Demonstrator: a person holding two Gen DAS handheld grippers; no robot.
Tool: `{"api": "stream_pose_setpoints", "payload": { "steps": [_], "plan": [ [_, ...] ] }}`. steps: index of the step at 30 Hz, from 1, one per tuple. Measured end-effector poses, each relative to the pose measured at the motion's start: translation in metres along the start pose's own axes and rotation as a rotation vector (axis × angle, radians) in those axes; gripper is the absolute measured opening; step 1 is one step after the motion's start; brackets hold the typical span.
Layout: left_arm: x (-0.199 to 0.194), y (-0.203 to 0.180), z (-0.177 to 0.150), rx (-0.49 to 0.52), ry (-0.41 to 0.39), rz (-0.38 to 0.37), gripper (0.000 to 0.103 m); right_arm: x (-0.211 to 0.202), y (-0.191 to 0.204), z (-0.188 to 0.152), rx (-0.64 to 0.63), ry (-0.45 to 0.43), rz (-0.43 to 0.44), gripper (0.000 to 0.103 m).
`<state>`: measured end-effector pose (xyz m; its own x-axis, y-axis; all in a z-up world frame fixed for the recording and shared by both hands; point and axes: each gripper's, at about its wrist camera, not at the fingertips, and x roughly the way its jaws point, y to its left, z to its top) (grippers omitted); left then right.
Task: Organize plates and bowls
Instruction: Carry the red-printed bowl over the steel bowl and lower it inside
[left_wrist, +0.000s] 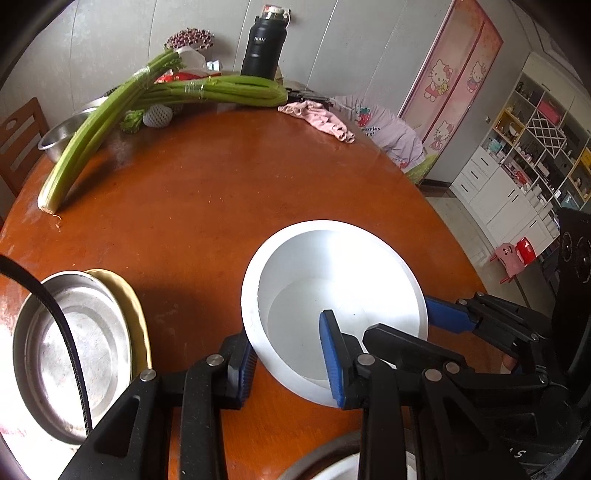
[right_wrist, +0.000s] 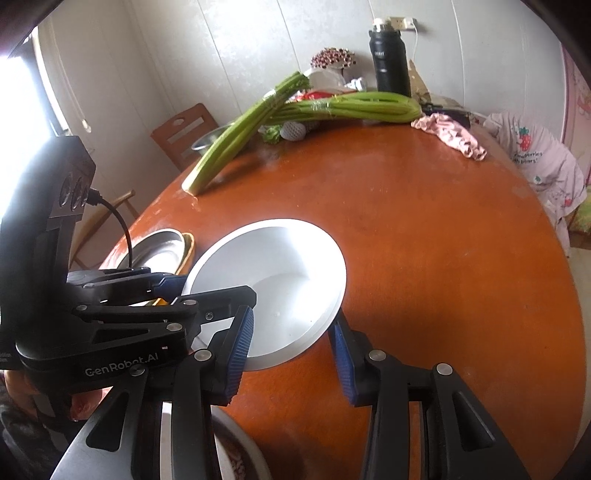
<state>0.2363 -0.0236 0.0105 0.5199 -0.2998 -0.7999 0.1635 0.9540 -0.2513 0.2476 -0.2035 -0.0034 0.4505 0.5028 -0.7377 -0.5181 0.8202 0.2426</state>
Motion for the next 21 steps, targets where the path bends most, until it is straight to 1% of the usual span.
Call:
{"api": "stream_pose_setpoints", "payload": {
  "steps": [21],
  "plan": [
    [-0.066, -0.027, -0.028, 0.027, -0.104, 0.011, 0.032, -0.067, 0.034, -0.02, -0.046, -0.103, -0.006, 0.045]
  ]
}}
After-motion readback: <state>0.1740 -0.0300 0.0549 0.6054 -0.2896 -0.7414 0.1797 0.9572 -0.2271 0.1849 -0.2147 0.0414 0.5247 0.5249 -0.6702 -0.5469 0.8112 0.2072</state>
